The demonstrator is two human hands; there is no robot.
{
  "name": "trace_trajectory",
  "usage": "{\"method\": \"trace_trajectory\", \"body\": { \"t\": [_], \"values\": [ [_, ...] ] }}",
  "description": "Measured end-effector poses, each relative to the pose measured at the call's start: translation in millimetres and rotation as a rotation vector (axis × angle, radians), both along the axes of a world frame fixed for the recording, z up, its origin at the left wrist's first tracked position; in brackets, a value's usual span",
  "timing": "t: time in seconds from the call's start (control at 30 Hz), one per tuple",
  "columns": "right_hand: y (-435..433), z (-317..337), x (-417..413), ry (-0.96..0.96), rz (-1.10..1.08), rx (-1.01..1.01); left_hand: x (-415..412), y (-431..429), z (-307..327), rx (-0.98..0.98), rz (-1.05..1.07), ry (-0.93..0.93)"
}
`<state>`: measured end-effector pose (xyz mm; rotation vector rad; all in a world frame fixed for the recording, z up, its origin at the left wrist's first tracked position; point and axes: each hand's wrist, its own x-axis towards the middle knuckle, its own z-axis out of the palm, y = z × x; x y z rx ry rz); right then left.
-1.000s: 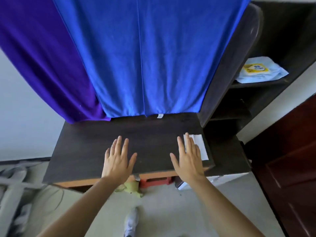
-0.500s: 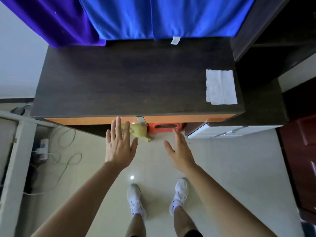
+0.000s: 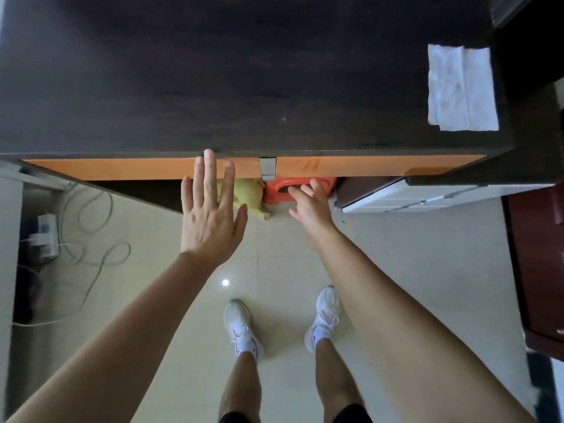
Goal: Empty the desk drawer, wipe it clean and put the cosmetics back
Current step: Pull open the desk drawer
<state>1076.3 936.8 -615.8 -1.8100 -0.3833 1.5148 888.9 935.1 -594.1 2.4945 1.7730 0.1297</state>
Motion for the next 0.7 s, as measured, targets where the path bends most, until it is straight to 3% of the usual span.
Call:
{"method": "trace_trajectory", "body": {
  "t": [0.3,0.5,0.7],
  "values": [
    [41.5,-6.3,-30.9,0.419,-0.497,0.036,-19.2,11.6,2.1,0.116,-0.083,0.052],
    [23.2,-4.3,-41.6,0.337,-0.334,0.043,-16.7,9.5,6.6,0.116,-0.079,0.037],
    [23.4,-4.4,-33.6,0.279,-0.312,0.081,-21.0,6.9,8.1,0.084,-0.090,0.040]
  ]
}}
